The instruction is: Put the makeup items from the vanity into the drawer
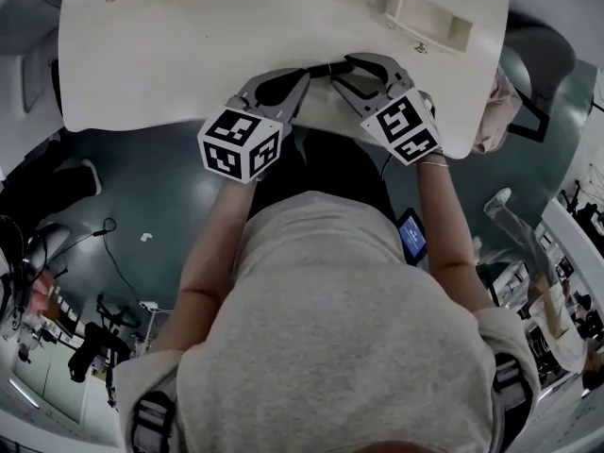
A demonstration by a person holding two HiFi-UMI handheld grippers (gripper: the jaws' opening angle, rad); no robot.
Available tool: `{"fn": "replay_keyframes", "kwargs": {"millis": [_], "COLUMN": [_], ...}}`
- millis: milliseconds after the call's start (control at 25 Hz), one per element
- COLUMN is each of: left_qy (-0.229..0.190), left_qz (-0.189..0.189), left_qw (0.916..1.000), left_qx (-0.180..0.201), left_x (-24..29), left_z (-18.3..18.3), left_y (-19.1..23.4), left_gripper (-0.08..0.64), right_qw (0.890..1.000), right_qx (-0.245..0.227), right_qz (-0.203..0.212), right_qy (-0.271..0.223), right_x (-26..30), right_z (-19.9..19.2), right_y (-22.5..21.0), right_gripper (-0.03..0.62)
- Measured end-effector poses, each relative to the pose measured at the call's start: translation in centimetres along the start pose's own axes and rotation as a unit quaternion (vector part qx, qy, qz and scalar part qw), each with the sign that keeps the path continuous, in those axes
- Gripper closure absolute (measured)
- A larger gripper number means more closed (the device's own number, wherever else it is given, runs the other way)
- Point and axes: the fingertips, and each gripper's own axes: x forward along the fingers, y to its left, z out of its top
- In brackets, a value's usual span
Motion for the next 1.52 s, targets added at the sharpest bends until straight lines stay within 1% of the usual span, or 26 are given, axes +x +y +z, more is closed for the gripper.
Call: {"fn": "replay_keyframes", "kwargs": {"millis": [160,400,680,840,1000,1160,1400,1520], "left_qy": [0.002,0.004,0.004,0.001,0.001,-0.002,-0.019,-0.029], "left_qz": [-0.003,-0.003,-0.009,-0.017,-0.028,-0.035,-0.047,-0.057], "left_qw": [1.0,1.0,0.9998,0.9996,0.9991,0.9985,0.997,0.995], "left_qx": [-0.003,0.002,0.015,0.022,0.033,0.042,0.059,0.076], "left_x": [0.2,0.1,0.4,-0.1,-1.2,-1.1,-1.0,-0.9], "left_z": [-0.1,-0.2,0.0,0.5,0.9,1.3,3.6,5.0], "left_y": [-0.2,-0.1,-0.9,-1.2,-2.0,-2.3,-2.6,-3.2], "left_gripper": [0.551,0.551,0.551,0.551,0.551,0.551,0.551,0.551], "right_qw": [1.0,1.0,0.999,0.998,0.996,0.992,0.98,0.975], "right_qx": [-0.002,0.002,0.037,0.044,0.046,0.056,0.084,0.085], "right_qz": [-0.014,-0.027,-0.021,-0.03,-0.054,-0.088,-0.155,-0.178], "right_qy": [-0.004,-0.01,-0.031,-0.044,-0.056,-0.068,-0.094,-0.102], "right_x": [0.0,-0.2,-1.4,-2.2,-3.5,-4.9,-7.9,-9.1], "right_z": [0.0,-0.1,-0.3,0.7,1.9,2.0,2.8,3.0], "right_y": [-0.1,-0.1,0.1,0.3,0.7,0.1,-1.6,-2.2], "right_gripper": [0.443,0.481,0.489,0.491,0.491,0.491,0.491,0.491]}}
